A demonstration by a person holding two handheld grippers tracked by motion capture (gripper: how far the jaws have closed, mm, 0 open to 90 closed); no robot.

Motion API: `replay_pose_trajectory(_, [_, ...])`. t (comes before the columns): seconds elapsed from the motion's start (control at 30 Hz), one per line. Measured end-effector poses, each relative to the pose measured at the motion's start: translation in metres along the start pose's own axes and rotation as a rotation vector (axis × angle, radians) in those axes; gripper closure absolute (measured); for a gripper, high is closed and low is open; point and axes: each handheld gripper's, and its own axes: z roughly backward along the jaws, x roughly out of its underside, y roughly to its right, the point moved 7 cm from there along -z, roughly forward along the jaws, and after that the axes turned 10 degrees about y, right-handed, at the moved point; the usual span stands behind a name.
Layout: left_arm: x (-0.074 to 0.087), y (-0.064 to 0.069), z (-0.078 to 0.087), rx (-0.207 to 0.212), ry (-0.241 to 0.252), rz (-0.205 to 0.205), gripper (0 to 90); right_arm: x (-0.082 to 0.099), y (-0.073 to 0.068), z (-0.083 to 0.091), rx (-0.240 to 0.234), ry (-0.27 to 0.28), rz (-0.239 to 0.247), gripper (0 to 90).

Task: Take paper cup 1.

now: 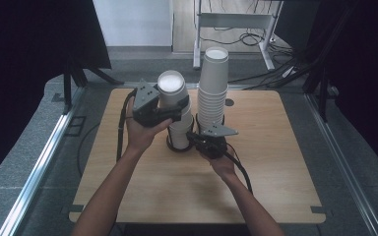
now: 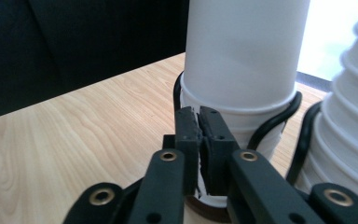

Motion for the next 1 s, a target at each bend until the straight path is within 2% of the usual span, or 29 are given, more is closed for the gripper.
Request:
replay_pose_trajectory(0.07, [0.008,0.002,0.007,0.01,-0.011,0.008,16.8,0.001,0.0,0.015,0.005,0.013,0.001,83.1])
replay_pose_trajectory(0.1, [0.018,0.003,0.013,0.019,-0.022,0.018,16.8,0.002,0.0,0.02,0.009,0.016,-0.002,82.6])
replay_pose_trajectory(0.2, [0.028,0.004,0.017,0.025,-0.037,0.027,16.8,0.005,0.001,0.03,0.016,0.024,-0.006,82.0])
replay_pose_trajectory(0.23, [0.038,0.005,0.021,0.031,-0.052,0.039,16.8,0.01,0.002,0.04,0.017,0.023,-0.027,81.4])
replay_pose_trajectory(0.33, [0.046,0.006,0.027,0.036,-0.055,0.051,16.8,0.012,0.002,0.046,0.01,0.03,-0.046,80.7])
replay_pose_trajectory(0.43, [0.062,0.01,0.039,0.046,-0.061,0.067,16.8,0.019,0.004,0.06,0.016,0.037,-0.039,78.1])
replay_pose_trajectory(0.47, [0.062,0.01,0.039,0.046,-0.061,0.067,16.8,0.021,0.005,0.062,0.015,0.037,-0.044,77.5])
replay_pose_trajectory(0.57, [0.078,0.014,0.046,0.042,-0.096,0.066,16.8,0.028,0.007,0.068,0.021,0.024,-0.052,73.4])
replay_pose_trajectory(0.63, [0.084,0.015,0.049,0.042,-0.108,0.071,16.9,0.029,0.006,0.069,0.019,0.025,-0.061,71.3])
replay_pose_trajectory(0.67, [0.087,0.017,0.051,0.047,-0.11,0.091,16.9,0.032,0.004,0.07,0.006,0.025,-0.075,69.2])
replay_pose_trajectory(0.7, [0.092,0.019,0.054,0.052,-0.117,0.099,16.9,0.033,0.001,0.071,0.001,0.02,-0.066,66.6])
replay_pose_trajectory(0.8, [0.099,0.02,0.056,0.045,-0.134,0.088,16.9,0.033,-0.003,0.071,-0.003,0.026,-0.076,62.9])
replay_pose_trajectory(0.83, [0.104,0.022,0.058,0.042,-0.146,0.089,16.9,0.032,-0.004,0.071,0.002,0.031,-0.085,59.2])
replay_pose_trajectory(0.87, [0.104,0.022,0.058,0.042,-0.146,0.089,16.9,0.032,-0.004,0.071,0.002,0.031,-0.085,59.2])
replay_pose_trajectory(0.9, [0.107,0.024,0.06,0.046,-0.149,0.095,16.9,0.031,-0.004,0.072,0.013,0.033,-0.11,54.4])
replay_pose_trajectory(1.0, [0.119,0.03,0.065,0.049,-0.174,0.094,16.9,0.029,-0.005,0.076,0.035,0.048,-0.135,50.8])
